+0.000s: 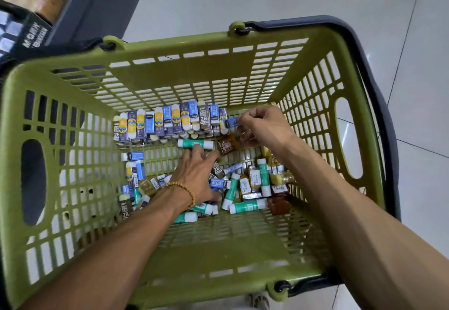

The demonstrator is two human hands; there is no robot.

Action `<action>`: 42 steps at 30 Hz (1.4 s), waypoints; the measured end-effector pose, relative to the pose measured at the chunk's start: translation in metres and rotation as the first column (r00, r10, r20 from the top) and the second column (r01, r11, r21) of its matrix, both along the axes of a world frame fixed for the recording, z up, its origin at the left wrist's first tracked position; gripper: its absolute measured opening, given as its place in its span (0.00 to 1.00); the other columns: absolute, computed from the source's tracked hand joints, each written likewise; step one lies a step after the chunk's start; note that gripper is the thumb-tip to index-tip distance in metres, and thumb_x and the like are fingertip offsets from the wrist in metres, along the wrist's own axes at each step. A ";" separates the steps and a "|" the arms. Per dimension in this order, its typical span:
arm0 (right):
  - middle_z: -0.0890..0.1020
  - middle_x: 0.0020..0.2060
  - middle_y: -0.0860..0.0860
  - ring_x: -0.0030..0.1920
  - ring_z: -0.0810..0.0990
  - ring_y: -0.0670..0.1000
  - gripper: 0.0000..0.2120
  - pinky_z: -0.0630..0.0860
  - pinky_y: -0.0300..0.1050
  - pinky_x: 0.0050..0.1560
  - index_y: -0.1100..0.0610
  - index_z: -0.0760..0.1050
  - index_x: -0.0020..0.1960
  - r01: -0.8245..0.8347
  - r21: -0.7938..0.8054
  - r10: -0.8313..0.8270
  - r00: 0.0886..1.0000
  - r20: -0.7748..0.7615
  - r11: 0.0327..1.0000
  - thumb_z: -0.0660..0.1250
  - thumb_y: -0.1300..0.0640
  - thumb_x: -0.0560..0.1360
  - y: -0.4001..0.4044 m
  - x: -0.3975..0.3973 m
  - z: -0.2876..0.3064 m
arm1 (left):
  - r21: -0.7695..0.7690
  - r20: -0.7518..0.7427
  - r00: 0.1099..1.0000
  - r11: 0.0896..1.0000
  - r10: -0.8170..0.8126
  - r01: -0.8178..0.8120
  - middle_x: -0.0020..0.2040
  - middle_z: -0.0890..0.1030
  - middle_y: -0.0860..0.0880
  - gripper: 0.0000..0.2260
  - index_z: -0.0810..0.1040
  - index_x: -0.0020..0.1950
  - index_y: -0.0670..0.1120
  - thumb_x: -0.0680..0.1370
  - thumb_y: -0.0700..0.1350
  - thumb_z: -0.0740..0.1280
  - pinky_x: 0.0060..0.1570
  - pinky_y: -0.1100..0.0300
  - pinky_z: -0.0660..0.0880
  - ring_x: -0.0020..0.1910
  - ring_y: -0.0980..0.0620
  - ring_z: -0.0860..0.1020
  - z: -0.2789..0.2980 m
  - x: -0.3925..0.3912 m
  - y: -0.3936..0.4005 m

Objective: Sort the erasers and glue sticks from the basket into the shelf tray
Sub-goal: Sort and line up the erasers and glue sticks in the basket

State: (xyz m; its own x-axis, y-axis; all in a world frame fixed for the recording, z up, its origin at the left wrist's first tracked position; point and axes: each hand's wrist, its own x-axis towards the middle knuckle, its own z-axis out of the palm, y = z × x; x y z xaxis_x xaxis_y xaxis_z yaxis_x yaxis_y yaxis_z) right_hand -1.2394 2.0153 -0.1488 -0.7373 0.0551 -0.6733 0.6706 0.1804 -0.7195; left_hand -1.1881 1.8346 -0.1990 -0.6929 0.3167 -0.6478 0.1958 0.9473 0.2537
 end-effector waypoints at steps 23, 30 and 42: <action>0.83 0.39 0.56 0.30 0.80 0.46 0.07 0.78 0.41 0.33 0.64 0.79 0.51 0.038 0.005 -0.038 0.999 0.013 0.999 0.67 0.60 0.79 0.003 -0.002 -0.009 | 0.043 -0.026 0.986 0.986 -0.162 0.163 0.66 0.64 0.49 0.34 0.67 0.69 0.51 0.66 0.60 0.73 0.57 0.53 0.73 0.63 0.49 0.61 -0.002 0.001 -0.001; 0.81 0.35 0.54 0.29 0.78 0.46 0.04 0.76 0.40 0.30 0.62 0.78 0.49 0.060 -0.029 -0.060 0.998 0.012 0.998 0.67 0.61 0.78 0.004 -0.002 -0.007 | -0.027 -0.091 0.972 0.976 -0.218 0.217 0.65 0.67 0.50 0.37 0.64 0.70 0.48 0.67 0.61 0.74 0.55 0.55 0.72 0.61 0.48 0.62 -0.001 0.006 0.009; 0.82 0.36 0.54 0.30 0.79 0.46 0.06 0.77 0.41 0.33 0.64 0.79 0.50 0.067 -0.018 -0.066 0.998 0.009 0.998 0.67 0.61 0.78 0.005 -0.003 -0.010 | 0.190 0.151 0.986 0.977 0.066 -0.095 0.58 0.66 0.54 0.34 0.65 0.68 0.52 0.66 0.51 0.76 0.61 0.57 0.69 0.58 0.54 0.64 0.013 -0.005 -0.005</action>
State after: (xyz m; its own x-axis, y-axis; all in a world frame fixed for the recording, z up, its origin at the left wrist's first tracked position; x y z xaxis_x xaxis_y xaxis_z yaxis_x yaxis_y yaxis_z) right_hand -1.2427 2.0205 -0.1584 -0.7267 0.0915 -0.6809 0.6868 0.1223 -0.7165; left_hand -1.1930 1.8295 -0.1861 -0.6260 0.3940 -0.6730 0.0691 0.8876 0.4554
